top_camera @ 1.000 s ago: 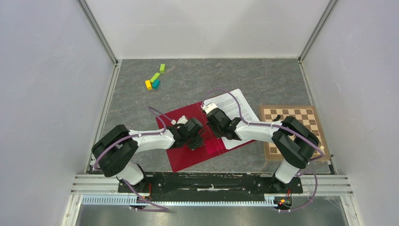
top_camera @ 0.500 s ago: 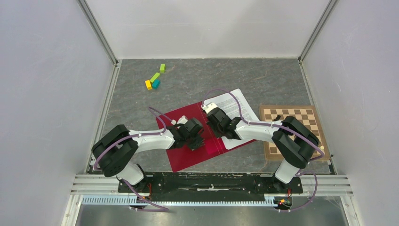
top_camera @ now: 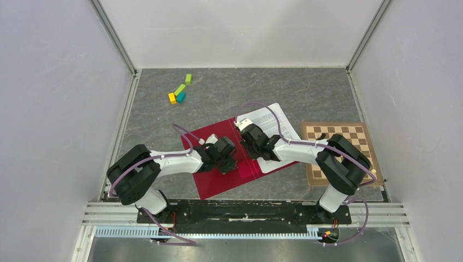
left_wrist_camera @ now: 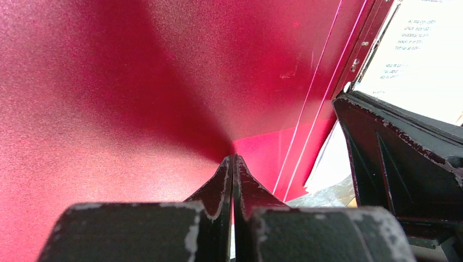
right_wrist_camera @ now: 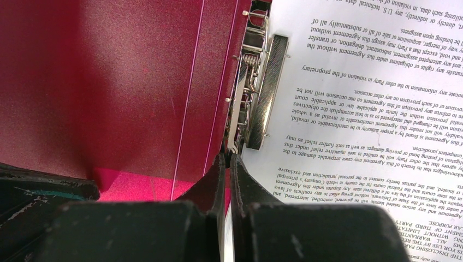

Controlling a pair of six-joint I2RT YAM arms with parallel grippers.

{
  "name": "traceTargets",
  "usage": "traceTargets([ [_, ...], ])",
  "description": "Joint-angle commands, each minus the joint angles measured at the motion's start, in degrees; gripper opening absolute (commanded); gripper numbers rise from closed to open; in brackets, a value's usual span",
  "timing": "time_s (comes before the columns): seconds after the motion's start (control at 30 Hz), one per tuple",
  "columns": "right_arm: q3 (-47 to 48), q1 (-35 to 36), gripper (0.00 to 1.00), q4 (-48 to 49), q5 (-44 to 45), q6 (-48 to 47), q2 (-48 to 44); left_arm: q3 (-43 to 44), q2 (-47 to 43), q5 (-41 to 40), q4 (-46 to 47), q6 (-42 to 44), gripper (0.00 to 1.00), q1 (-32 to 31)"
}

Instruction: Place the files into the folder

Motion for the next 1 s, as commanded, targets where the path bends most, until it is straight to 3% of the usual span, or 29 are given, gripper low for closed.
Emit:
traceTargets([
  [0.0, -1.34, 1.41, 0.00, -4.72, -10.62, 2.98, 2.85, -4.24, 5.99, -2.13, -10.83, 0.16, 0.02, -0.61],
  [0.97, 0.87, 1.02, 0.00, -8.05, -5.45, 2.19, 0.16, -4.24, 6.11, -2.22, -11.73, 0.16, 0.02, -0.66],
])
